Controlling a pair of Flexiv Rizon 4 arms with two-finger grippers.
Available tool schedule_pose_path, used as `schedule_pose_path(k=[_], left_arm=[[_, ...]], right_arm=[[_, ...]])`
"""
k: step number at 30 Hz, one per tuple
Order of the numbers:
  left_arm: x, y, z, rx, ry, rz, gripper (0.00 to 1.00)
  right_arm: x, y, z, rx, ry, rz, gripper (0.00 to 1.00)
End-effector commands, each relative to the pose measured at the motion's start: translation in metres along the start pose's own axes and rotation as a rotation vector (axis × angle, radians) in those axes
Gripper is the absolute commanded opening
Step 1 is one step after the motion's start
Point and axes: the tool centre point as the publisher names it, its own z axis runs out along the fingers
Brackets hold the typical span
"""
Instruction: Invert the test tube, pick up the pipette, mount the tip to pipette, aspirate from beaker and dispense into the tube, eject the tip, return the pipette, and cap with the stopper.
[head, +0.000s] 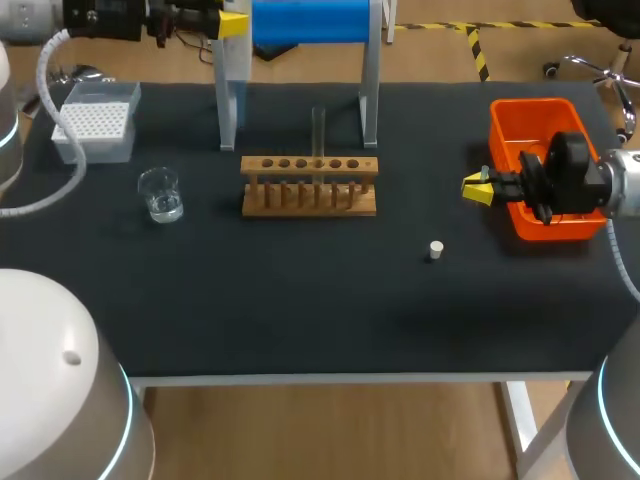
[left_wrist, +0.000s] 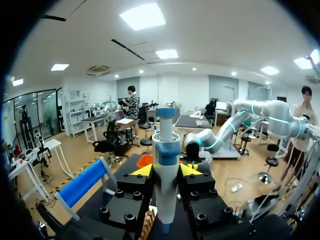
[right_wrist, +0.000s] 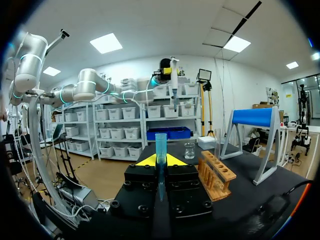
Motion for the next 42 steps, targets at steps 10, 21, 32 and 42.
schedule_pose_path(k=[10,21,32,42], left_arm=[[0.007,0.003,-0.003,0.005,-0.012,0.000,0.00],[0.007,0.003,-0.003,0.005,-0.012,0.000,0.00],[0.007,0.003,-0.003,0.005,-0.012,0.000,0.00],[0.054,0.005,0.007,0.057,0.091,-0.017,0.00]], right_arm=[[0.000,0.000,-0.001,0.001,0.001,0.000,0.00],[0.000,0.000,-0.001,0.001,0.001,0.000,0.00],[0.000,0.000,-0.001,0.001,0.001,0.000,0.00],[0.000,0.000,-0.001,0.001,0.001,0.000,0.00]])
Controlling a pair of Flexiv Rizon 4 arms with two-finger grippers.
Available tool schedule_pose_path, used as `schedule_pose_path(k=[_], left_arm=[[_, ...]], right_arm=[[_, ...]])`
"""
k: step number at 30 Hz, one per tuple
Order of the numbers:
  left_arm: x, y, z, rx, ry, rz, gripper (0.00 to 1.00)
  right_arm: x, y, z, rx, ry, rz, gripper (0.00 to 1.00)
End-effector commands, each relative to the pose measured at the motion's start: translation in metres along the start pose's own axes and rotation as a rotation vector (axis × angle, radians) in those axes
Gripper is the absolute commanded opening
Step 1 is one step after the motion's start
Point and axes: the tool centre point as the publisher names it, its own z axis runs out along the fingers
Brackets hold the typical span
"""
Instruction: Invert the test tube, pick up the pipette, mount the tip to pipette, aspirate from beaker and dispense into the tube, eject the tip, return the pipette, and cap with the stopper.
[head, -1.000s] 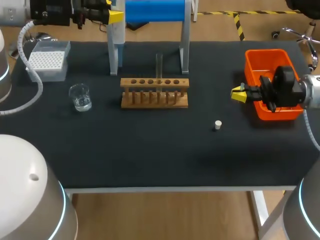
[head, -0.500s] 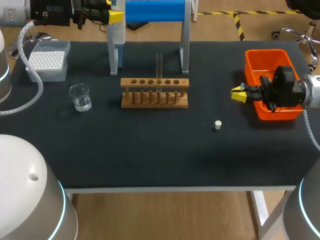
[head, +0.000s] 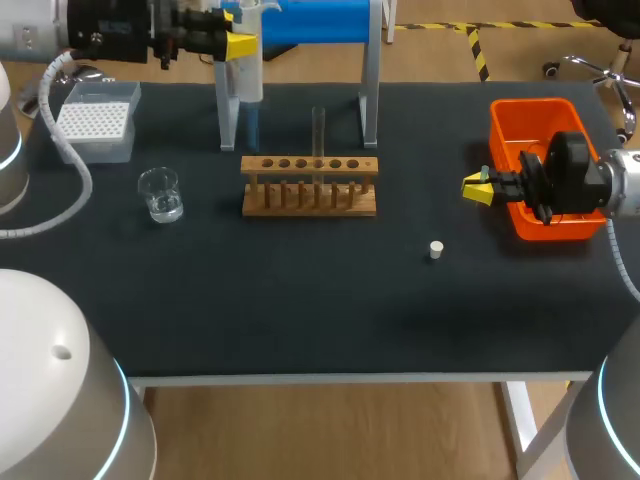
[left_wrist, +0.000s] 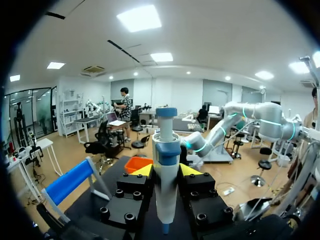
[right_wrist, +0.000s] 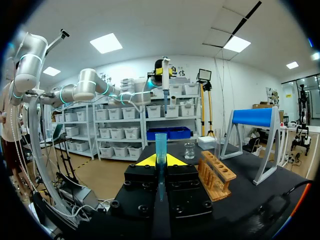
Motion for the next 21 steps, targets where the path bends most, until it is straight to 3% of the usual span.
schedule_pose_path(k=[1,12,21], left_arm=[[0.019,0.001,0.002,0.017,0.011,0.007,0.00],[0.052,-0.011,0.017,0.048,0.073,0.014,0.00],[0.062,-0.018,0.031,0.066,0.086,0.016,0.00]], right_arm=[[0.000,0.000,-0.001,0.001,0.001,0.000,0.00],[0.000,0.000,-0.001,0.001,0.001,0.000,0.00],[0.000,0.000,-0.001,0.001,0.001,0.000,0.00]])
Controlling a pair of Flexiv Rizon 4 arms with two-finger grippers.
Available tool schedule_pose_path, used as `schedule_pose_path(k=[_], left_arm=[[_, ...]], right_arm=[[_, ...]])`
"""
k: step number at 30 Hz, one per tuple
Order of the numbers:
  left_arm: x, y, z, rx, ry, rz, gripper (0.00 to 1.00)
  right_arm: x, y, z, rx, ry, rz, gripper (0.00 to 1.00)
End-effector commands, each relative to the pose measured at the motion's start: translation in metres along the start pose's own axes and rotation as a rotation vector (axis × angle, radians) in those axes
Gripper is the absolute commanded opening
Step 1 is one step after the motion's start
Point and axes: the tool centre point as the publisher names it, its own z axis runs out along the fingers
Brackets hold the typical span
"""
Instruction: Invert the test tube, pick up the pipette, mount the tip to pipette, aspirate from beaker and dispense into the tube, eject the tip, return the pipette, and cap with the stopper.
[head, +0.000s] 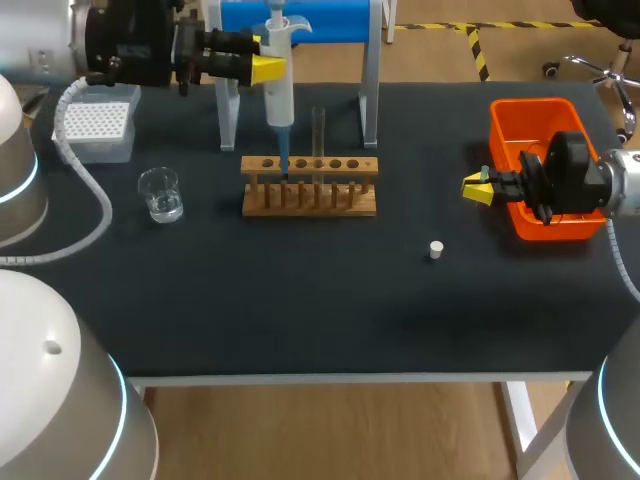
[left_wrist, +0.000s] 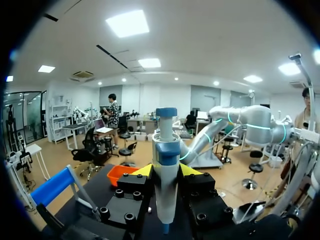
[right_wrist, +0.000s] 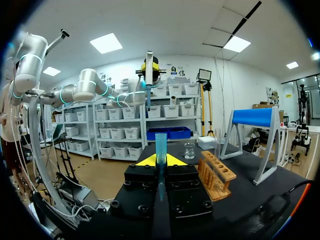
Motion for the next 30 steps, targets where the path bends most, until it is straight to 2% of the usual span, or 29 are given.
schedule_pose_path(k=[1,12,30], left_arm=[[0.001,0.000,0.008,0.014,0.000,-0.002,0.00],[0.003,-0.002,0.020,0.007,0.045,0.028,0.00],[0.015,0.004,0.015,0.000,0.112,0.035,0.00]], right_arm=[[0.000,0.000,-0.001,0.001,0.001,0.000,0.00],[0.000,0.000,-0.001,0.001,0.001,0.000,0.00],[0.000,0.000,-0.001,0.001,0.001,0.000,0.00]])
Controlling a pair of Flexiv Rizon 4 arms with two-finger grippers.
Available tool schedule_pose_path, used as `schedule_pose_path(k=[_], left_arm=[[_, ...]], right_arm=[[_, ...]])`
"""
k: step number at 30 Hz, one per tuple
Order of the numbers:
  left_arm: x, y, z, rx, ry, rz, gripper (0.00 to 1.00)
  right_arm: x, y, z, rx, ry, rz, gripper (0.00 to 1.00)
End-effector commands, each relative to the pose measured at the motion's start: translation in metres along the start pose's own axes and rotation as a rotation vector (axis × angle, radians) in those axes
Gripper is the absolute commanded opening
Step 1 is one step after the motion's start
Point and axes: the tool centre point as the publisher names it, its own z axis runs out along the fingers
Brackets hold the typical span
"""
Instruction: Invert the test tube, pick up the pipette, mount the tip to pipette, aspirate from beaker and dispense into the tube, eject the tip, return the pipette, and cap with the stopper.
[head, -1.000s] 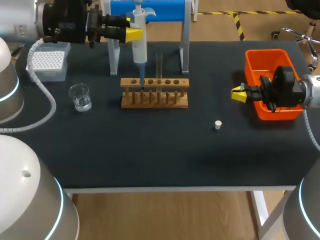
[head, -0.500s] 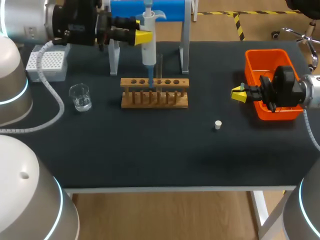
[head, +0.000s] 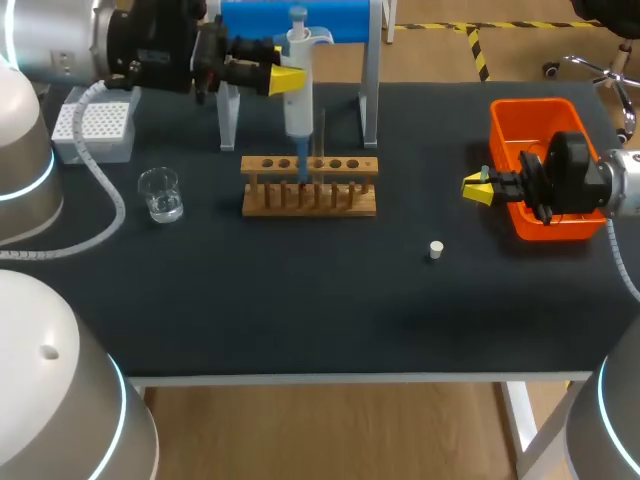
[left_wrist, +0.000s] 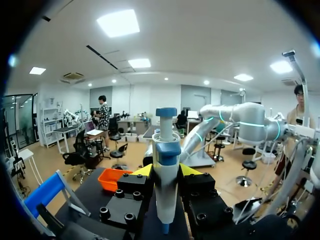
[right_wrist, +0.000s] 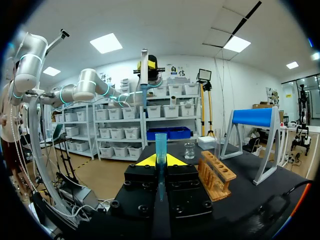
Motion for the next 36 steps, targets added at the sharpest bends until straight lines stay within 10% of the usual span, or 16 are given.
schedule_pose_path(k=[1,36], left_arm=[[0.0013,0.0015,-0.0036,0.000,0.025,0.004,0.00],[0.0038,0.0021,-0.0057,-0.003,0.047,0.008,0.00]], right_arm=[[-0.0001,-0.0002,-0.0006,0.001,0.001,0.000,0.00],[-0.0001,-0.0002,-0.0006,0.001,0.001,0.000,0.00]])
